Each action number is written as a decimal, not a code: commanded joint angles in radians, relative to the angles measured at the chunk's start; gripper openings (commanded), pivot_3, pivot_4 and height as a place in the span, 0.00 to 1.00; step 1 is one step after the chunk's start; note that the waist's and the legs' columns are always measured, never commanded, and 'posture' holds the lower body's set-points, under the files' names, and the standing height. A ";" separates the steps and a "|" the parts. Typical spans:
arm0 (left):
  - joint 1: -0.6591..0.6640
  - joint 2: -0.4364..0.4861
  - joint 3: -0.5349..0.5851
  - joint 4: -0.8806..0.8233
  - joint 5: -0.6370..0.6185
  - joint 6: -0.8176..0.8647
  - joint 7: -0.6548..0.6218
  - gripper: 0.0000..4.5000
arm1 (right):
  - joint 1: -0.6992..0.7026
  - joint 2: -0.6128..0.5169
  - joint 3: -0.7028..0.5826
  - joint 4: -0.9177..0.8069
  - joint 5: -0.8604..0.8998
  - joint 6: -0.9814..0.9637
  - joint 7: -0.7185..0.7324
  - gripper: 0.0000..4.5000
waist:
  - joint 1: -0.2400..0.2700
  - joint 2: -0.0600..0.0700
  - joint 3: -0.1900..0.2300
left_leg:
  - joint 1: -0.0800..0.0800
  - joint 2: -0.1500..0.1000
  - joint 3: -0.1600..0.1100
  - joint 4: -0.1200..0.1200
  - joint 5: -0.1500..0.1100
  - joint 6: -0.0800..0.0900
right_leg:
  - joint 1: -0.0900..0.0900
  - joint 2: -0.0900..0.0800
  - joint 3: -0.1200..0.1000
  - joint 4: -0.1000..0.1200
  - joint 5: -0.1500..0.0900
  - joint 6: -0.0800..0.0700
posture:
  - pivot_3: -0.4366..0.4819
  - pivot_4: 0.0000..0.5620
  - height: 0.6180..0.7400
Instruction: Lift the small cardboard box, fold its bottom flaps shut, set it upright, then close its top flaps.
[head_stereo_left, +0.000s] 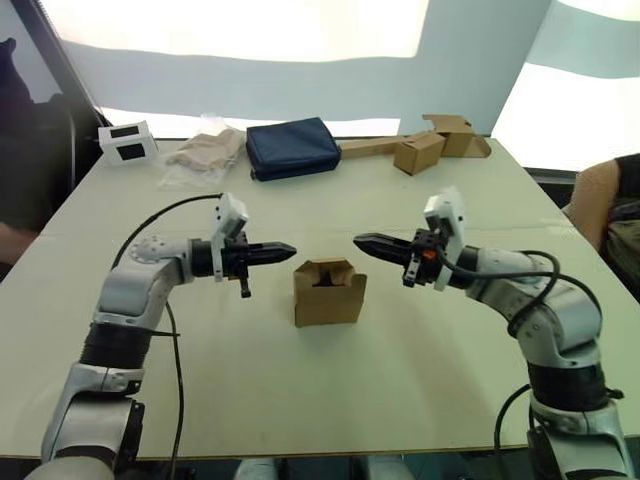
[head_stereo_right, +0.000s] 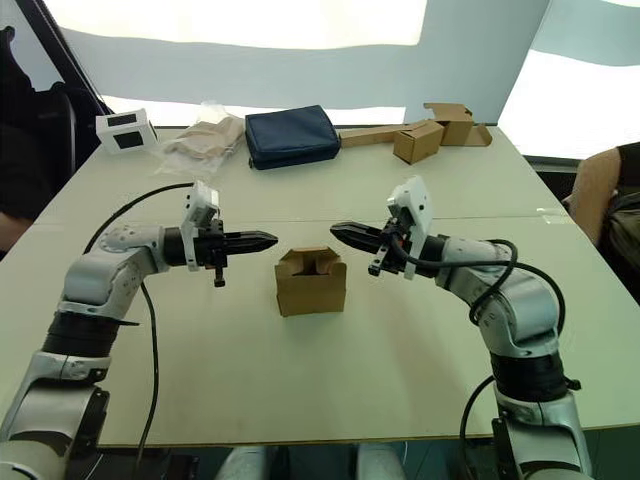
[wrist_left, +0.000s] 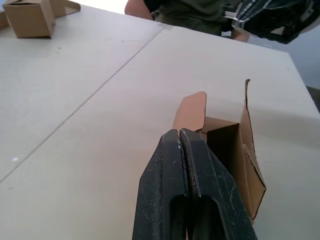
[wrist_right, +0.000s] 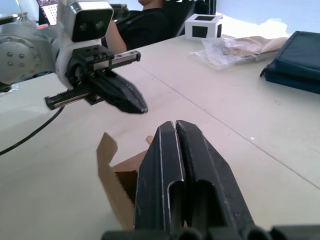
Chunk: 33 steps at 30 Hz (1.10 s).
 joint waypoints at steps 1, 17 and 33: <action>-0.091 -0.031 -0.014 0.128 0.060 -0.118 0.008 0.00 | 0.023 -0.023 0.013 -0.119 0.059 0.035 -0.012 0.00 | 0.000 0.000 0.000 | 0.000 0.000 0.000 0.000 0.000 0.000 | 0.000 0.000 0.000 0.000 0.000 -0.001 | 0.48 0.27 1.00; -0.278 -0.252 -0.101 0.747 0.258 -0.485 -0.073 0.00 | 0.027 0.006 0.279 0.002 -0.119 -0.093 -0.013 0.00 | -0.003 -0.001 0.000 | -0.001 -0.001 0.004 0.000 0.000 0.000 | -0.001 0.001 0.000 -0.001 0.000 0.001 | 0.48 0.27 1.00; -0.262 -0.256 -0.082 0.762 0.278 -0.498 -0.153 0.00 | -0.014 0.027 0.392 0.215 -0.295 -0.238 0.049 0.00 | -0.002 -0.001 0.000 | -0.001 -0.001 0.004 0.000 0.000 0.000 | -0.001 0.001 0.000 -0.001 0.000 0.001 | 0.48 0.27 1.00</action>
